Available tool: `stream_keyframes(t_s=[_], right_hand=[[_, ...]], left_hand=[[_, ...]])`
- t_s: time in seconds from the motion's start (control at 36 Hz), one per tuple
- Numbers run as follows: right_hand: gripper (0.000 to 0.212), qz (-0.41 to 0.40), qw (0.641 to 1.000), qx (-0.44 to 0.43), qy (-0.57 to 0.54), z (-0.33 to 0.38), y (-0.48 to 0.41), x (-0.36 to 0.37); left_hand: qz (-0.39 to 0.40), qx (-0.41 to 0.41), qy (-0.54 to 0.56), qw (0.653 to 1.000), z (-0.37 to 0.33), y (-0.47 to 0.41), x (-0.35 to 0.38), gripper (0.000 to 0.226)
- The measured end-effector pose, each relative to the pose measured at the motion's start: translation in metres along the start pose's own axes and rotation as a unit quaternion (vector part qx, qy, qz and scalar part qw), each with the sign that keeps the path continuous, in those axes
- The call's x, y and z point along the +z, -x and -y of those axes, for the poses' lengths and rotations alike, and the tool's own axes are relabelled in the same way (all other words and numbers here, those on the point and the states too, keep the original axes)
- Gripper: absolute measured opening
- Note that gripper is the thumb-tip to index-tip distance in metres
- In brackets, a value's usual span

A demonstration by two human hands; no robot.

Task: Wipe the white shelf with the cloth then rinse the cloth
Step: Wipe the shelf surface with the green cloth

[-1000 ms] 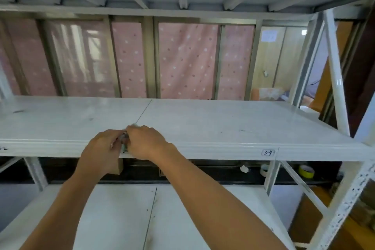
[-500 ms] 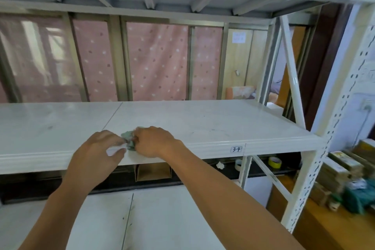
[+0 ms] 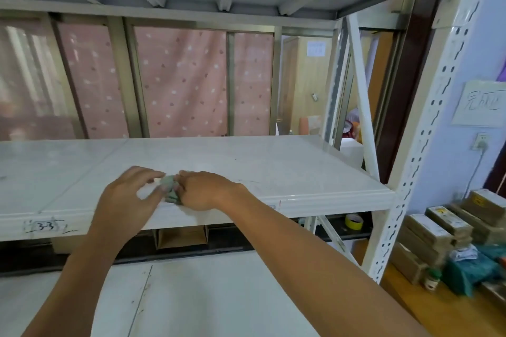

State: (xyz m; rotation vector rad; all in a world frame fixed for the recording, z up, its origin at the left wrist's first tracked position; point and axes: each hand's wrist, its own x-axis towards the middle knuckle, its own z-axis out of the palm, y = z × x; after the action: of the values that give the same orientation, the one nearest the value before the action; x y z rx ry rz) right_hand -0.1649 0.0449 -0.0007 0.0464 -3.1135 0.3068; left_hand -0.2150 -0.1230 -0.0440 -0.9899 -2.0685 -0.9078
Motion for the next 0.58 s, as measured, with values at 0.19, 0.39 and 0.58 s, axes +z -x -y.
stream_keyframes(t_s=[0.19, 0.39, 0.58], right_hand=[[0.043, -0.048, 0.998, -0.031, 0.018, 0.024, -0.005, 0.016], [0.06, -0.047, 0.997, -0.022, 0.052, -0.003, 0.004, 0.021], [0.057, -0.023, 0.998, 0.026, 0.049, -0.031, 0.024, 0.007]], left_hand=[[-0.076, -0.074, -0.053, 0.993, -0.001, -0.005, 0.023, 0.015], [-0.052, -0.133, -0.083, 0.986, 0.004, -0.009, 0.028, 0.017], [-0.006, -0.145, -0.088, 0.986, -0.006, -0.005, 0.031, 0.013]])
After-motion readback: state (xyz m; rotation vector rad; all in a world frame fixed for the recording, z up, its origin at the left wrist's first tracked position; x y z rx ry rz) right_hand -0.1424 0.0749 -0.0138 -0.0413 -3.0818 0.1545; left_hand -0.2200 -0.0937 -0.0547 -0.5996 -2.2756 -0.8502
